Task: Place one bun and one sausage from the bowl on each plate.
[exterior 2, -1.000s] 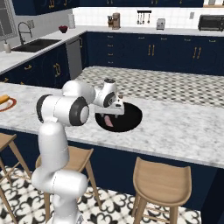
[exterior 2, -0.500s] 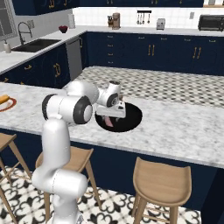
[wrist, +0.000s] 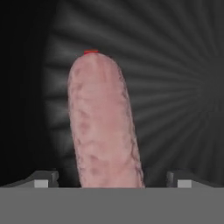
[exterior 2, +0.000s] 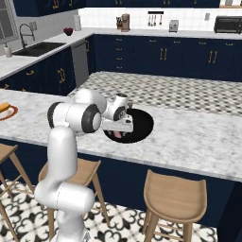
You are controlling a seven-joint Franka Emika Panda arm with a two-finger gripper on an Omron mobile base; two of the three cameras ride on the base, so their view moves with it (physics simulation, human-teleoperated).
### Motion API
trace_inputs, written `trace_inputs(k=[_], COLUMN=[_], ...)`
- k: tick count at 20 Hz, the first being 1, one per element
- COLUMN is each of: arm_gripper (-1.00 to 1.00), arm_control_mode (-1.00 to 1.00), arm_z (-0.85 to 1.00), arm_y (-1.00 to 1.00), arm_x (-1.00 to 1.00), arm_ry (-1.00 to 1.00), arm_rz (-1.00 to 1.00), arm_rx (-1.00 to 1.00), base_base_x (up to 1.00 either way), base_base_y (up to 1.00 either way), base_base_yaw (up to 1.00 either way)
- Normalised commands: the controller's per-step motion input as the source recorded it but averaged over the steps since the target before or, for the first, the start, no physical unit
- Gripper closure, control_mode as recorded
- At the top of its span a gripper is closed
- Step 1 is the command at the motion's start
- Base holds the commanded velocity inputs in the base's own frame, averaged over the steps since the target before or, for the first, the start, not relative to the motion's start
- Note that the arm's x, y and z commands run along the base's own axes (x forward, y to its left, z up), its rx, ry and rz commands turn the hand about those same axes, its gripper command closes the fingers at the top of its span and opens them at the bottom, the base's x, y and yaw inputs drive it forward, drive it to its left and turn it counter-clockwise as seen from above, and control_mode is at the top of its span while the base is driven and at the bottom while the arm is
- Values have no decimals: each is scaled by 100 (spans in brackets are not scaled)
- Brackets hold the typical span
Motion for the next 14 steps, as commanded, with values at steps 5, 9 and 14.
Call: trace_inputs(k=[5, 9, 14], arm_gripper=[100, 100, 100], arm_control_mode=[-100, -100, -100], arm_z=[-44, -39, 33], arm_y=[-5, -1, 2], arm_x=[61, 28, -48], arm_ry=[10, 5, -14], arm_rz=[2, 2, 1], arm_rx=[0, 0, 0], base_base_x=[0, 0, 0], base_base_y=[0, 0, 0], base_base_yaw=[0, 0, 0])
